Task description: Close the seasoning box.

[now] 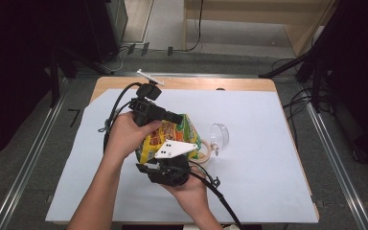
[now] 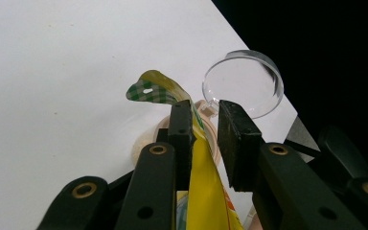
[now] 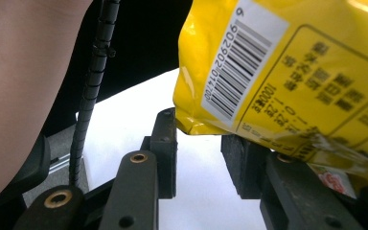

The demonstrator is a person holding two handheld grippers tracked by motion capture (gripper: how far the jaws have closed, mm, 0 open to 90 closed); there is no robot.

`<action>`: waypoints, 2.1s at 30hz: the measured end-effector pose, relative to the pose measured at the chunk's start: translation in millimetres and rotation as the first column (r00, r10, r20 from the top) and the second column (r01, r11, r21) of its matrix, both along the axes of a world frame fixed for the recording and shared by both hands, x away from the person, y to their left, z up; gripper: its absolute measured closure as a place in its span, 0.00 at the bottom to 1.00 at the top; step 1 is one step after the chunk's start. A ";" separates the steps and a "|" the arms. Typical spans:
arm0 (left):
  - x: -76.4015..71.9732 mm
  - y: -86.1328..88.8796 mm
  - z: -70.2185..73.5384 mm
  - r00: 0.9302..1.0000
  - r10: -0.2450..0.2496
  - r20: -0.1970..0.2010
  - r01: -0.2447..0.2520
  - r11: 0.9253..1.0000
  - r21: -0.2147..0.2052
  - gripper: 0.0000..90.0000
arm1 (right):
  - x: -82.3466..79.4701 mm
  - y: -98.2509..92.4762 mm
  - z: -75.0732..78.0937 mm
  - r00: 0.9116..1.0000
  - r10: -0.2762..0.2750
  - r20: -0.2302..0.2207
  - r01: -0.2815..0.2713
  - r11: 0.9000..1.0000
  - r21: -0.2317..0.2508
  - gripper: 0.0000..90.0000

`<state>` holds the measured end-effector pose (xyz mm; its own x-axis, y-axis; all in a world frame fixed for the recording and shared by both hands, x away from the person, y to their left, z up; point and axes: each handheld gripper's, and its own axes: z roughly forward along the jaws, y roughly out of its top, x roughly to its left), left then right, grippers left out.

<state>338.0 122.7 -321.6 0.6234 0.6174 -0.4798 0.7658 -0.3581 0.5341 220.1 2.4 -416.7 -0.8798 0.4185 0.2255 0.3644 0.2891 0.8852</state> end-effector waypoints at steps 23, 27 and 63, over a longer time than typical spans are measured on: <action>0.2 0.1 -0.1 1.000 0.000 -0.003 0.000 1.000 -0.001 0.84 | 0.4 -0.4 0.1 1.000 0.003 -0.004 -0.003 1.000 0.002 0.76; 0.3 0.2 -0.3 1.000 0.000 -0.003 0.000 1.000 -0.002 0.84 | 0.5 -0.3 0.1 1.000 0.002 -0.005 -0.002 1.000 0.002 0.76; -0.2 -0.4 0.2 1.000 -0.006 0.001 0.006 1.000 0.003 0.84 | 0.1 -0.6 -0.2 1.000 0.005 -0.009 -0.005 1.000 0.006 0.79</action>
<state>337.8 122.3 -321.4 0.6272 0.6153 -0.4775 0.7634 -0.3639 0.5337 220.2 1.9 -416.9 -0.8800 0.4124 0.2358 0.3706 0.2853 0.8839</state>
